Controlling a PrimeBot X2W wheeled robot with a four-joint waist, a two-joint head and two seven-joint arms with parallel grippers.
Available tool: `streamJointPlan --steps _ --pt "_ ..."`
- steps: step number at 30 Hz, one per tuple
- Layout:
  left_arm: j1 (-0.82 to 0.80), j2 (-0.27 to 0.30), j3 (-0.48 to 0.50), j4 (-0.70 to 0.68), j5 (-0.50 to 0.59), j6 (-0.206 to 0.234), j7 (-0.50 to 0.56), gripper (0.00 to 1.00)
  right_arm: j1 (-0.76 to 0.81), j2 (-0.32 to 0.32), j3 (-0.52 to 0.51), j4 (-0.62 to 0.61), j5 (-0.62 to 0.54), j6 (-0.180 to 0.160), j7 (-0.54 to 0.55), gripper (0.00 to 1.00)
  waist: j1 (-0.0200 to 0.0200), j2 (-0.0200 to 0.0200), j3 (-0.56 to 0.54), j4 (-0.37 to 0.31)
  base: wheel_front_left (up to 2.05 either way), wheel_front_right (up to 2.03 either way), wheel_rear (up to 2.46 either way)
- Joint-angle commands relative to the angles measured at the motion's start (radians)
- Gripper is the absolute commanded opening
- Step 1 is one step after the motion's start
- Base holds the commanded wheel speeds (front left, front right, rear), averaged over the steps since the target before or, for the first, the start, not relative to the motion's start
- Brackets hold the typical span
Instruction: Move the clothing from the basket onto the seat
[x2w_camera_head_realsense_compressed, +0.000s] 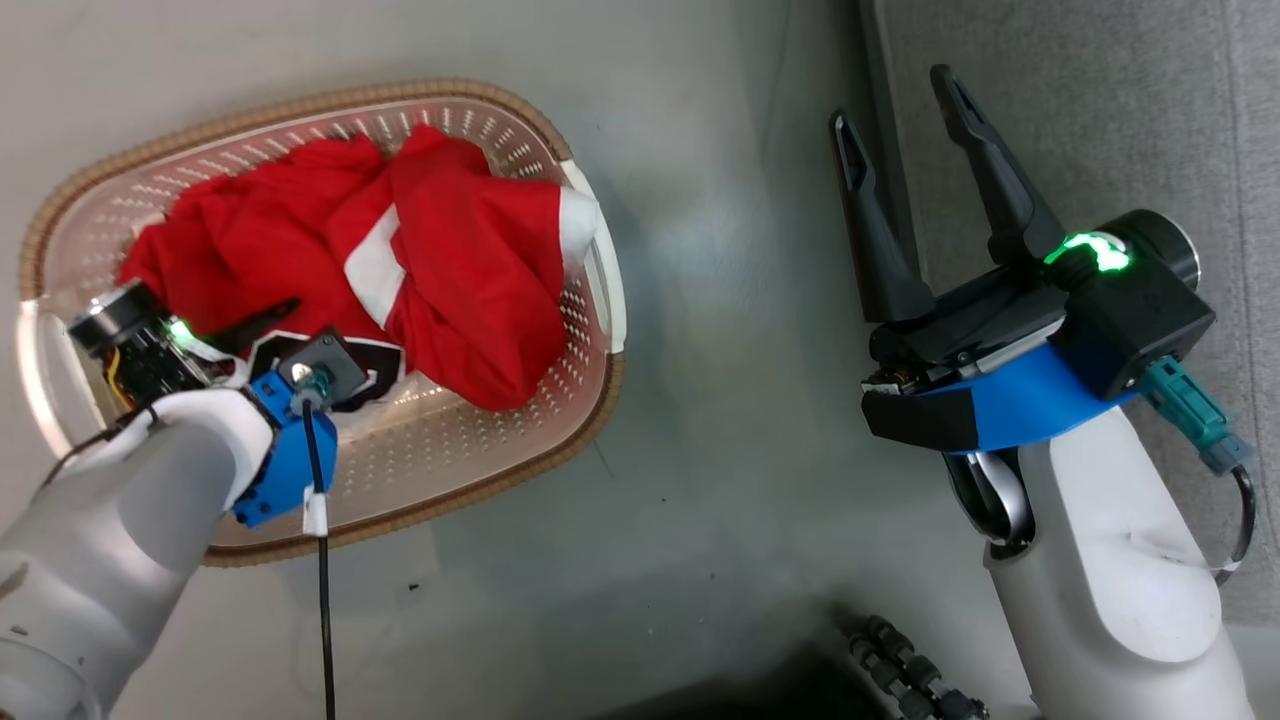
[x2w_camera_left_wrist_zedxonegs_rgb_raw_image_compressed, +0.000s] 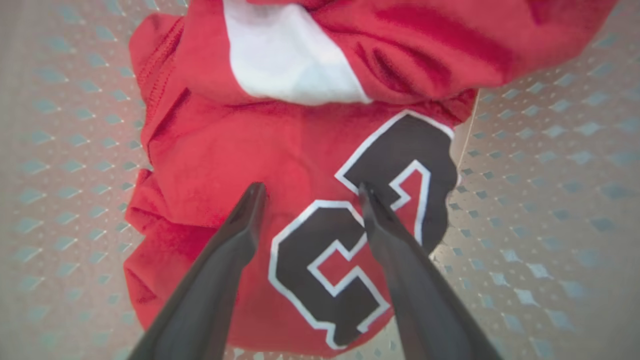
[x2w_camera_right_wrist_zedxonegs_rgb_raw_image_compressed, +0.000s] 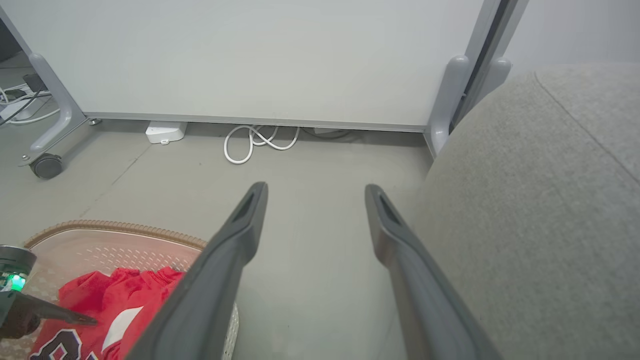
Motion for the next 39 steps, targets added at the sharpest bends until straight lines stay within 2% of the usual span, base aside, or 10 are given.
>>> streamJointPlan --steps 1,8,20,21,22,23,39 --pt "-0.026 0.008 -0.003 0.011 0.006 -0.001 0.014 1.0 -0.021 -0.002 0.001 -0.007 0.003 0.0 -0.003 1.0 -0.0002 0.0 0.035 -0.011 0.0 0.0 0.0" --pt "-0.069 0.015 -0.005 0.025 0.062 -0.001 0.079 1.0 -0.035 -0.002 0.001 -0.031 0.007 0.0 -0.003 1.0 -0.0002 0.0 0.098 -0.026 0.0 0.0 0.0" --pt "-0.106 0.0 -0.005 0.058 0.057 -0.001 0.156 1.0 -0.041 -0.002 -0.013 -0.049 -0.002 0.0 -0.003 1.0 -0.0002 0.0 0.138 -0.025 0.0 0.0 0.0" --pt "-0.107 -0.001 -0.005 0.059 0.058 -0.001 0.157 0.56 -0.042 -0.002 -0.014 -0.05 -0.002 0.0 -0.003 1.0 -0.0002 0.0 0.139 -0.025 0.0 0.0 0.0" --pt "-0.105 -0.003 -0.005 0.06 0.056 -0.001 0.16 0.18 -0.043 -0.002 -0.015 -0.05 -0.002 0.0 -0.003 1.0 -0.0002 0.0 0.139 -0.024 0.0 0.0 0.0" --pt "-0.098 -0.006 -0.005 0.055 0.062 -0.001 0.161 0.0 -0.043 -0.002 -0.015 -0.05 -0.001 0.0 -0.003 1.0 -0.0002 0.0 0.138 -0.024 0.0 0.0 0.0" --pt "-0.063 -0.057 -0.005 0.025 0.033 -0.001 0.117 0.0 -0.027 -0.002 -0.035 -0.024 -0.025 0.0 -0.003 1.0 -0.0002 0.0 0.055 0.022 0.0 0.0 0.0"
